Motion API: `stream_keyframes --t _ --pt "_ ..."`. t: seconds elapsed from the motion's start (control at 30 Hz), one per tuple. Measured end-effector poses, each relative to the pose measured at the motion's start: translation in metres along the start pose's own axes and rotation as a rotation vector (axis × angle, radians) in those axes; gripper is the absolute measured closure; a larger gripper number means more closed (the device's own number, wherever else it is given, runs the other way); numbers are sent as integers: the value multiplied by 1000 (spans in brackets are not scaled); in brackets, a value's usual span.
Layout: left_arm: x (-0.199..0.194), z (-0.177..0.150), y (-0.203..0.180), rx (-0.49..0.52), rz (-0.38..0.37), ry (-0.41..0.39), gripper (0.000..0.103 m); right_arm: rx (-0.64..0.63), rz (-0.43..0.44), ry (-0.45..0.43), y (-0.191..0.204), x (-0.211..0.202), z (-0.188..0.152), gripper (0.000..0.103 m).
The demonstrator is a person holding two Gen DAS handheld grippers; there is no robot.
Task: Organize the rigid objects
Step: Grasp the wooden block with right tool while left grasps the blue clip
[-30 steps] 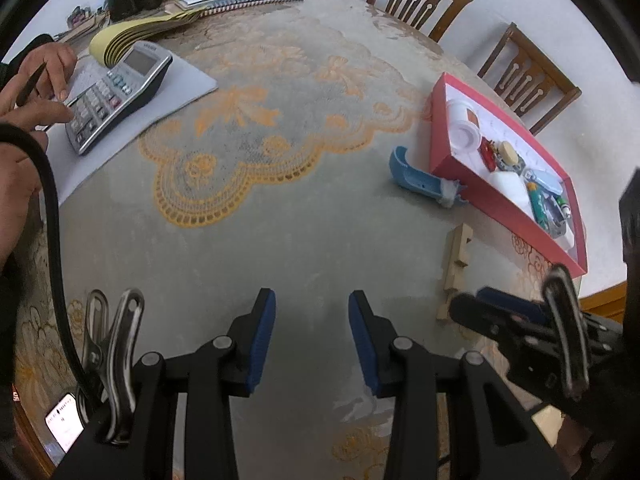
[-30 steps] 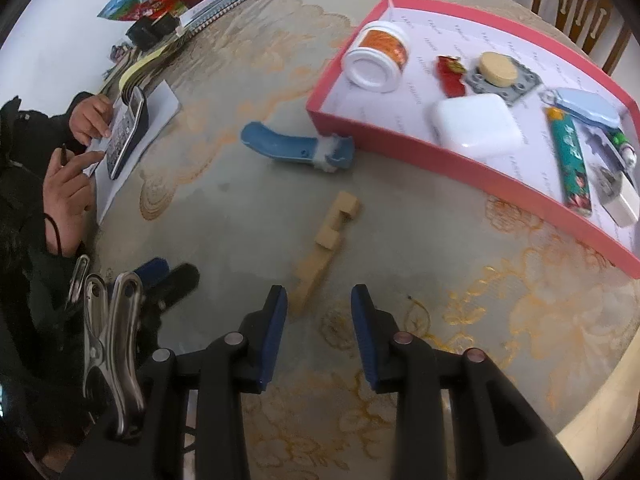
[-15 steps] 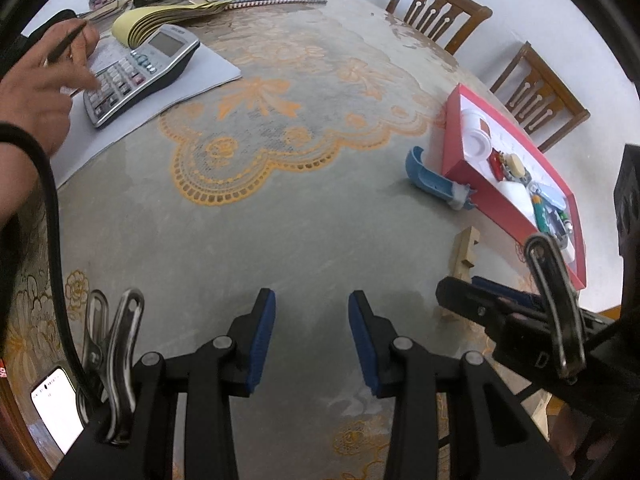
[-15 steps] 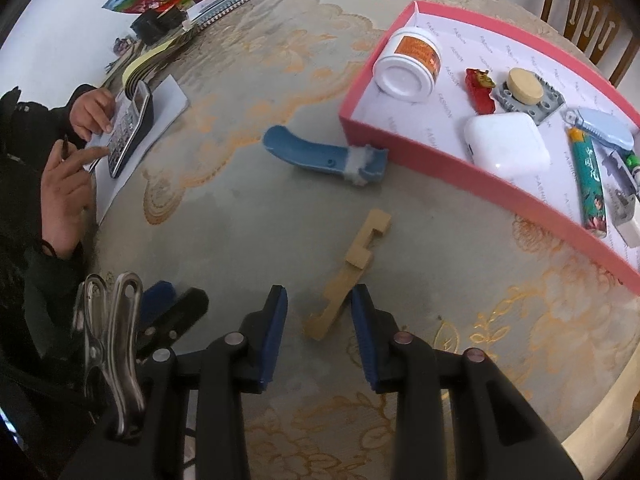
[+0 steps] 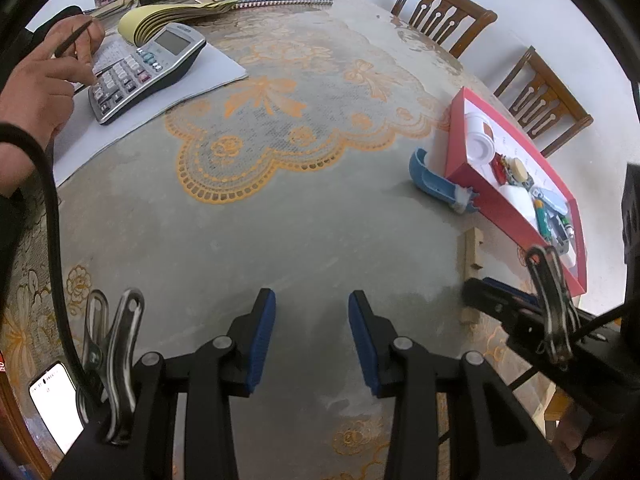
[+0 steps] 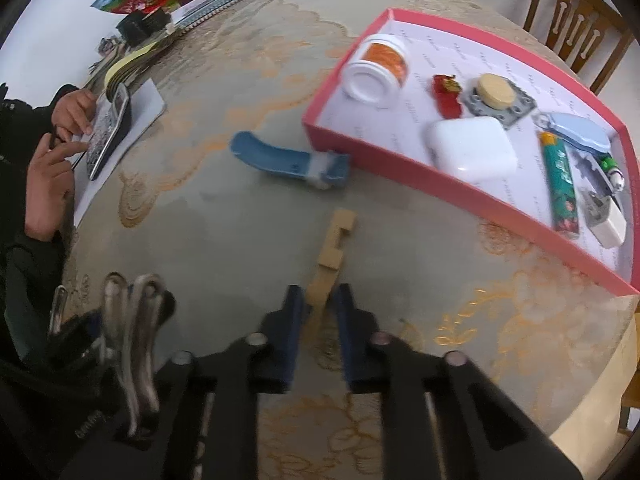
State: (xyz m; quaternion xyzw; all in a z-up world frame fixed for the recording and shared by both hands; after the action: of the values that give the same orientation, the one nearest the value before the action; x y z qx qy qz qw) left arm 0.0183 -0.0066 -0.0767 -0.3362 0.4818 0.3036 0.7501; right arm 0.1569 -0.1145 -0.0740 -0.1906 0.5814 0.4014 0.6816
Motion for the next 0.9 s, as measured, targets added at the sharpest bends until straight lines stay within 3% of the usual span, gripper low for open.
stream_keyframes --t 0.13,0.37,0.43,0.5,0.9 --pt "1 1 -3 0 -12 -9 63 47 66 -4 -16 -3 -6 90" --pt "7 7 -16 18 -35 -2 63 88 94 -8 -38 -14 -16 90" --pt "10 9 -26 41 -48 4 56 91 92 -7 -43 -17 -19 90" --pt "13 10 -35 66 -54 4 42 98 91 -5 -49 -21 -23 90" --pt "38 32 -82 143 -72 -42 9 98 52 -32 -80 -48 -36 90"
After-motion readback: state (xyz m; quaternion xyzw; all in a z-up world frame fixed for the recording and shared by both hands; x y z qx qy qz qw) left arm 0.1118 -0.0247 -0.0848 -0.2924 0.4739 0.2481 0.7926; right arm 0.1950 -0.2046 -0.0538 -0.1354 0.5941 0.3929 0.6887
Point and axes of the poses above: each gripper's, at about its wrist camera, not at the fingertips, and x roughly the way its jaws point, y to its left, z to its top, the point moved 2 cm from there along x, roughly the way its jaws point, and after that the axes turned 8 degrees about -x, right-handed, at the moved point
